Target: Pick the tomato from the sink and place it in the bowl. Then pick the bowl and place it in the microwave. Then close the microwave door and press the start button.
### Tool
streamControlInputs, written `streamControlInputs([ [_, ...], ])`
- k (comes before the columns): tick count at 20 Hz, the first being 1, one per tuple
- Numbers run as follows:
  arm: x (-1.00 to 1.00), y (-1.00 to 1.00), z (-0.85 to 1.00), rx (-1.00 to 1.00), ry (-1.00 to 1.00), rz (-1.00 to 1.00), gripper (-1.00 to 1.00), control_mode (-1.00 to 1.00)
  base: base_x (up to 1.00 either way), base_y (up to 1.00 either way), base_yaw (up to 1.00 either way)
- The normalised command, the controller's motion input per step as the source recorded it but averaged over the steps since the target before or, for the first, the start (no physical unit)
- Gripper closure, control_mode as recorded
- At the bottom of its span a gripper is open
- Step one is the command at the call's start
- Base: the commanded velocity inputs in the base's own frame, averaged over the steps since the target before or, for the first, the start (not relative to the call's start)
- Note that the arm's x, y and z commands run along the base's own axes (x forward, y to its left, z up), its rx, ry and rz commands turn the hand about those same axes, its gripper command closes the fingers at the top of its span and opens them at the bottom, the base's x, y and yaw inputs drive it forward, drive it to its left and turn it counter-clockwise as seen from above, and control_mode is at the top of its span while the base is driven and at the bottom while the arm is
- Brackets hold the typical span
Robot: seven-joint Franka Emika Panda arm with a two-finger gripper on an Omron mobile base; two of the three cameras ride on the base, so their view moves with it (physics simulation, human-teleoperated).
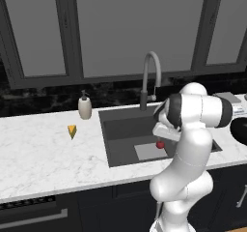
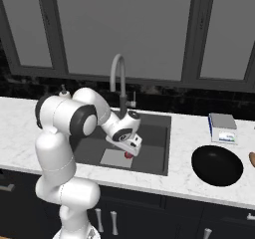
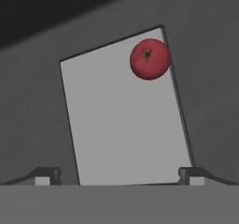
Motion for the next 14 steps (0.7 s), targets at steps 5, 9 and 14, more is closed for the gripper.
streamControlInputs([
  [5, 0.00, 0.00, -0.21, 0.00, -0.01, 0.00, -1.00, -1.00, 0.00, 0.00, 0.00],
  [9, 0.03, 0.00, -0.26, 0.00, 0.00, 0.00, -1.00, -1.00, 0.00, 0.00, 0.00],
  [14, 0.08, -0.14, -0.19, 0.00, -0.04, 0.00, -1.00, -1.00, 0.00, 0.00, 0.00],
])
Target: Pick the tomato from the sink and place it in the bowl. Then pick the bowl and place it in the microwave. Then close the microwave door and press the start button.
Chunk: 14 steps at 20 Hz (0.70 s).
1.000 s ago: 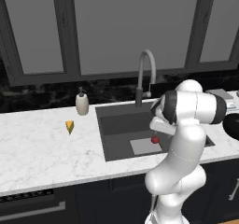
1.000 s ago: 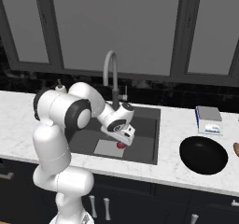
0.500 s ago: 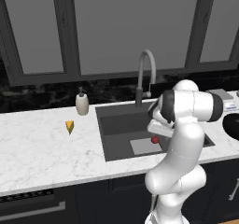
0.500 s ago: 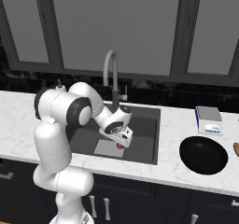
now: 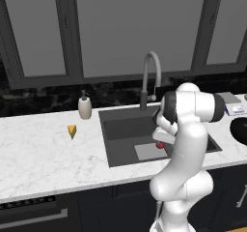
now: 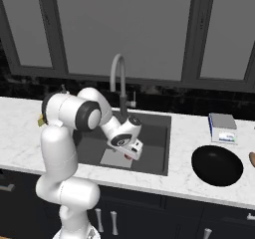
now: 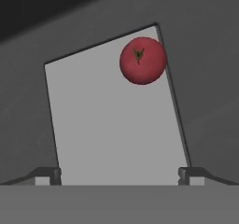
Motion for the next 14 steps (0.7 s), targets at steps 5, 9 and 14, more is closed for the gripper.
streamControlInputs([
  [5, 0.17, -0.15, -0.14, 0.00, -0.05, 0.00, -1.00, -1.00, 0.00, 0.00, 0.00],
  [9, 0.35, -0.05, -0.16, 0.00, -0.01, 0.00, -1.00, -1.00, 0.00, 0.00, 0.00],
  [14, 0.30, -0.04, -0.22, 0.00, 0.00, 0.00, -1.00, -1.00, 0.00, 0.00, 0.00],
])
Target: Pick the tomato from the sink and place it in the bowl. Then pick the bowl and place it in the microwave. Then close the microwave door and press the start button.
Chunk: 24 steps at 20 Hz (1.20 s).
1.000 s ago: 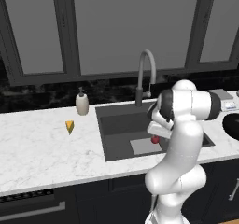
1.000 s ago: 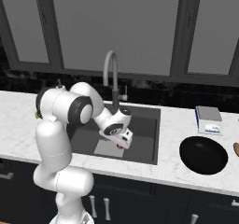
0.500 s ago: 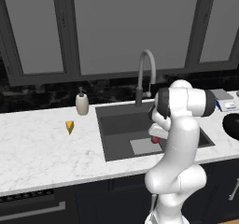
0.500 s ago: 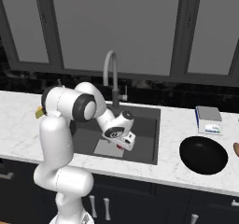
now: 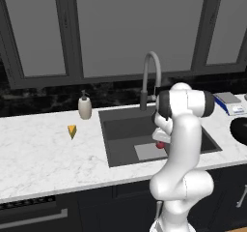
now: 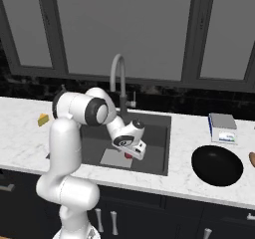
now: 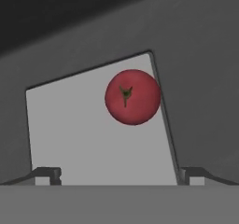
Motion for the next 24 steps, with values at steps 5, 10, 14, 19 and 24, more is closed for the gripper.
streamControlInputs([
  [5, 0.28, -0.03, -0.29, 0.00, 0.00, 0.00, -1.00, -1.00, 0.00, 0.00, 0.00],
  [10, 0.24, -0.03, -0.31, 0.00, 0.00, 0.00, -1.00, -1.00, 0.00, 0.00, 0.00],
  [14, 0.19, 0.00, -0.24, 0.00, 0.00, 0.00, -1.00, -1.00, 0.00, 0.00, 0.00],
  [19, 0.17, 0.00, -0.20, 0.00, -0.01, 0.00, -1.00, -1.00, 0.00, 0.00, 0.00],
  [24, 0.00, 0.02, -0.18, 0.00, -0.01, 0.00, -1.00, -1.00, 0.00, 0.00, 0.00],
])
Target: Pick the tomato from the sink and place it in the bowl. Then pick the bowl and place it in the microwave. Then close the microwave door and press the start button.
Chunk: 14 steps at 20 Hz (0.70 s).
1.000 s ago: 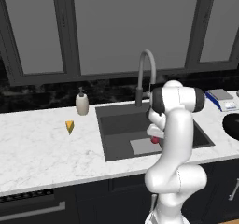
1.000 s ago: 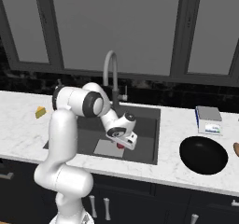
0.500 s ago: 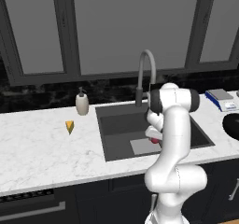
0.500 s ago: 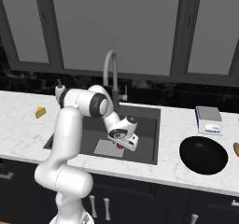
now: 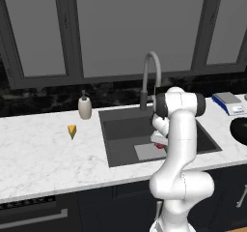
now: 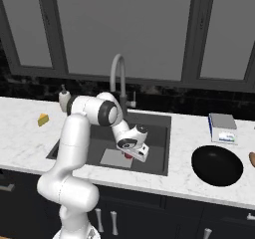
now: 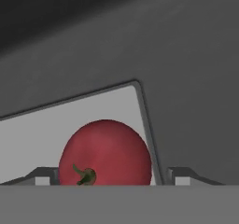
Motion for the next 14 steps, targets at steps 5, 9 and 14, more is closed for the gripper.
streamControlInputs([
  [5, 0.00, 0.13, -0.25, 0.00, 0.00, 0.00, 1.00, -1.00, 0.00, 0.00, 0.00],
  [9, 0.00, 0.17, -0.14, 0.00, 0.00, 0.00, 1.00, -1.00, 0.00, 0.00, 0.00],
  [14, -0.15, 0.05, 0.01, 0.00, 0.00, 0.00, 1.00, -1.00, 0.00, 0.00, 0.00],
])
